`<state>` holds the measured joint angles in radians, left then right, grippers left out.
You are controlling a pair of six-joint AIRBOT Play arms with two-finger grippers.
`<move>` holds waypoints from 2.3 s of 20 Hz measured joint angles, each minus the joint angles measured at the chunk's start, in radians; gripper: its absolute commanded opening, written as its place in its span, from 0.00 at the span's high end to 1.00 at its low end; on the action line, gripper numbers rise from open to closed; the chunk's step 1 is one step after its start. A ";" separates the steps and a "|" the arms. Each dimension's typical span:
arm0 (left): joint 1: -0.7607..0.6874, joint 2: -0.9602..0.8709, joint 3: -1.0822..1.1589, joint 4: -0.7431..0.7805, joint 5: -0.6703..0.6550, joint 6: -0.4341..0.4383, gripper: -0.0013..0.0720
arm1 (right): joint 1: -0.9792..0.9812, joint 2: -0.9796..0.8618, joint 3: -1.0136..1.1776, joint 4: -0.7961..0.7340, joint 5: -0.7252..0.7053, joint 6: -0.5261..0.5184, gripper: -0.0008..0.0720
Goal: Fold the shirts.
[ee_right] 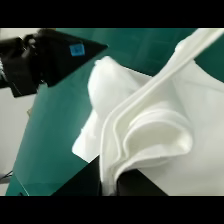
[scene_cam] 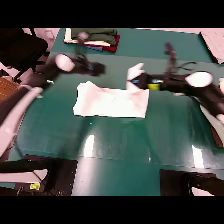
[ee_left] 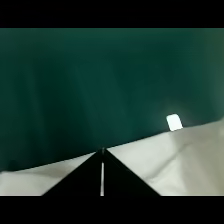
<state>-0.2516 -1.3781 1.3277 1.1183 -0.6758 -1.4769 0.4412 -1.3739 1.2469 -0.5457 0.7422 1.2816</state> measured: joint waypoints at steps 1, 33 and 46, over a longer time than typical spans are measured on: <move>0.043 0.061 0.002 0.052 -0.054 -0.023 0.95 | 0.059 -0.055 0.052 0.008 -0.036 0.007 0.96; 0.186 0.365 0.003 0.289 -0.427 -0.079 0.95 | -0.080 -0.465 0.110 0.012 0.288 0.045 0.41; 0.186 0.365 0.003 0.287 -0.446 -0.079 0.95 | -0.407 -0.420 0.748 0.053 0.318 0.269 0.97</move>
<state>-0.0654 -1.0126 1.3308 1.4055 -1.1217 -1.5558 0.0338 -1.7943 1.9953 -0.4923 1.0599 1.5509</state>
